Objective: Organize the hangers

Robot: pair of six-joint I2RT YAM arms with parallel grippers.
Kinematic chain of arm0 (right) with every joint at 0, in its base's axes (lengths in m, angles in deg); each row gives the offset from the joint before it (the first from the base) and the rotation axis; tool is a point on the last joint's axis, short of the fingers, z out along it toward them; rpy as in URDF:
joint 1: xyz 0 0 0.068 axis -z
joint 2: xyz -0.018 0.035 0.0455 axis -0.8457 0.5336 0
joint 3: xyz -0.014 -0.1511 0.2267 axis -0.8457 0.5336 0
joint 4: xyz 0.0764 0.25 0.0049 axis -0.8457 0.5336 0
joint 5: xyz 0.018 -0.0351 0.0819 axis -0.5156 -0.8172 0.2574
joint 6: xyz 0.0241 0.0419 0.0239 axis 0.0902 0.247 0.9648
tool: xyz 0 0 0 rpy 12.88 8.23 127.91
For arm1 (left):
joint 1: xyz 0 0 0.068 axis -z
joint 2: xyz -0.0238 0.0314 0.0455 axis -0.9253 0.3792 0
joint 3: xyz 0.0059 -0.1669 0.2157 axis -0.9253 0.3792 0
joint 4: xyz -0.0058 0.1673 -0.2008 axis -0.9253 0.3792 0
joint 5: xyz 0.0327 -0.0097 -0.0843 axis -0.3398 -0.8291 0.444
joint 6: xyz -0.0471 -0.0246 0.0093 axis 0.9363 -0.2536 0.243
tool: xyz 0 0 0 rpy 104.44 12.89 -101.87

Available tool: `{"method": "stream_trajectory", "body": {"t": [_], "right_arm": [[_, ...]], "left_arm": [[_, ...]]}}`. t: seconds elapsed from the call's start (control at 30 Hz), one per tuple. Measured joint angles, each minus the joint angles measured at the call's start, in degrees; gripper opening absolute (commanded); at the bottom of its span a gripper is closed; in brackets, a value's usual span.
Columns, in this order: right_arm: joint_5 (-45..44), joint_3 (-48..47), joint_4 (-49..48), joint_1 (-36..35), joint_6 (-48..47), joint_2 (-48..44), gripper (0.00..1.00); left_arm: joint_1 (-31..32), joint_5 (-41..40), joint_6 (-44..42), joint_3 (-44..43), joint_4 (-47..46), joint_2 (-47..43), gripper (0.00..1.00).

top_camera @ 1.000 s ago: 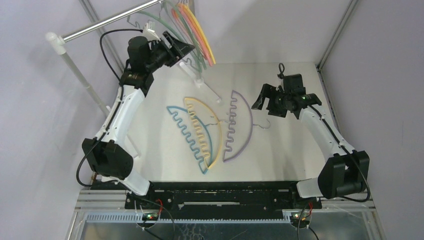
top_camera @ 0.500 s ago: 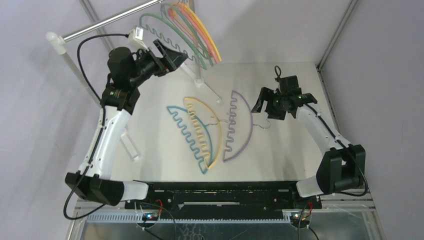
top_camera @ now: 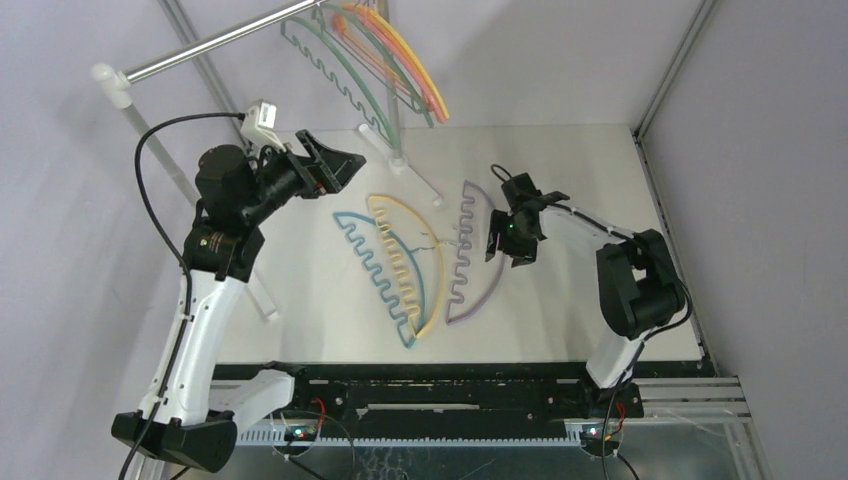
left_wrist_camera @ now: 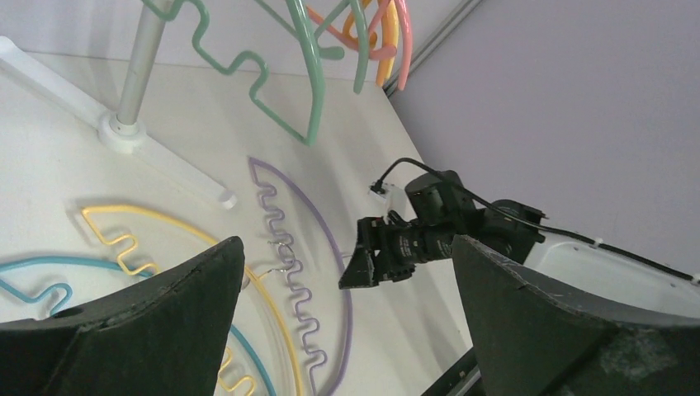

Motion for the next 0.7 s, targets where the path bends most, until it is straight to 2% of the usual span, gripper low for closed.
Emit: {"method": "stream_trajectory", "body": {"t": [0.13, 0.27, 0.33, 0.4, 0.53, 0.7], "right_arm": [[-3.23, 0.39, -1.03, -1.73, 1.75, 2.71, 0.63], [-6.69, 0.59, -1.84, -1.64, 2.95, 4.98, 0.62], [-8.09, 0.55, -2.03, -1.64, 3.34, 5.73, 0.56], [-9.27, 0.55, -2.40, -1.66, 3.54, 5.84, 0.45], [-10.80, 0.33, -2.75, -2.08, 4.04, 6.36, 0.02], [-12.15, 0.02, -3.13, -2.58, 4.00, 6.71, 0.00]], "left_arm": [[0.00, 0.87, -0.52, 2.40, 0.39, -1.79, 1.00], [0.00, 1.09, -1.16, 3.91, 1.77, -3.02, 0.99], [0.00, 1.25, -1.64, 4.52, 2.60, -3.69, 1.00], [-0.04, 1.42, -2.12, 5.18, 3.26, -4.50, 0.99], [-0.09, 1.84, -3.04, 6.97, 4.22, -6.49, 0.99], [0.07, 2.54, -4.68, 10.32, 5.70, -9.31, 0.99]]}}
